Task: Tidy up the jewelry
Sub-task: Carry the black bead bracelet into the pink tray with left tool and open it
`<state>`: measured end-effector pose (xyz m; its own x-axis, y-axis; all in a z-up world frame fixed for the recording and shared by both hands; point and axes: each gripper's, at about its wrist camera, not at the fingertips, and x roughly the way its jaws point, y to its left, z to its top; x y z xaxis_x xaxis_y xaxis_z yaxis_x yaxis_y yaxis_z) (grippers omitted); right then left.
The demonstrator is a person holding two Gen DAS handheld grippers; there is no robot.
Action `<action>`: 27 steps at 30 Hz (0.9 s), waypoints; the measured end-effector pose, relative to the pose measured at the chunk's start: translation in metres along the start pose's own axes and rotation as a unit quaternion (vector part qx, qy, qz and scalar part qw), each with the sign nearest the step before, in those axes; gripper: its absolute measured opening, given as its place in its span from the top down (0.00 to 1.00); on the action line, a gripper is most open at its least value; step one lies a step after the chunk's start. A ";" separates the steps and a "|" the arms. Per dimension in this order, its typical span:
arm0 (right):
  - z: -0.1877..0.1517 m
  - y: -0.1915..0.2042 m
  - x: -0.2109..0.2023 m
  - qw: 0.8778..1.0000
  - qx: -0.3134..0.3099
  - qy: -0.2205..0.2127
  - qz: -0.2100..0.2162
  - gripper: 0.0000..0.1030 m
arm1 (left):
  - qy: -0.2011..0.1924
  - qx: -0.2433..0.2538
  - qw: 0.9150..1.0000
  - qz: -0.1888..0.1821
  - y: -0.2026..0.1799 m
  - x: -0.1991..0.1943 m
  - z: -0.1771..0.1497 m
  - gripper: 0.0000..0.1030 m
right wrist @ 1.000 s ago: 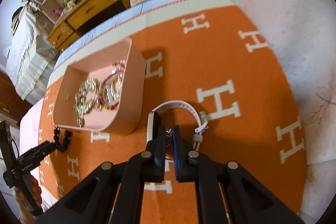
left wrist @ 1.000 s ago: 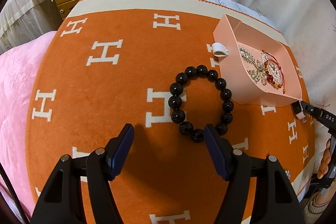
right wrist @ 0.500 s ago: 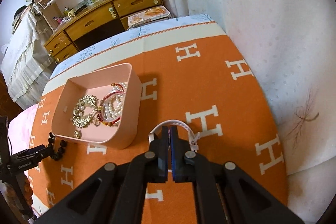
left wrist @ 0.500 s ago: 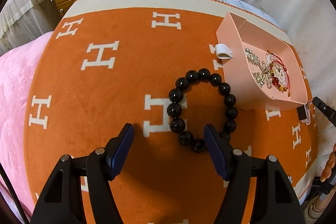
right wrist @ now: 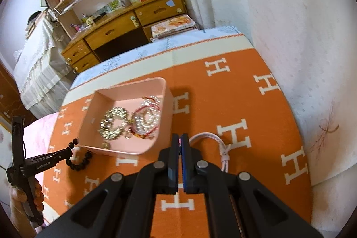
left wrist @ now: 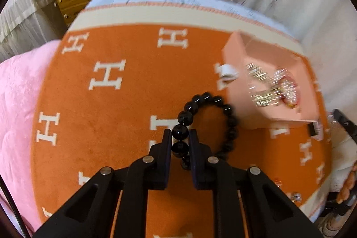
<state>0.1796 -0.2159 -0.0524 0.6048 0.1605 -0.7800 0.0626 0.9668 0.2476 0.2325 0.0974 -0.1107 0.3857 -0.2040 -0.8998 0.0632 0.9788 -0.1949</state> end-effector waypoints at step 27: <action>0.033 0.056 -0.005 0.997 -0.040 -0.032 0.051 0.98 | -0.056 0.067 0.995 -0.044 -0.099 0.013 0.045 0.47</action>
<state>0.2059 -0.1696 -0.0155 0.6537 0.2480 -0.7149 -0.0633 0.9594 0.2749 0.2727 -0.0012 -0.0860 0.4735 -0.2927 -0.8307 0.2205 0.9525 -0.2099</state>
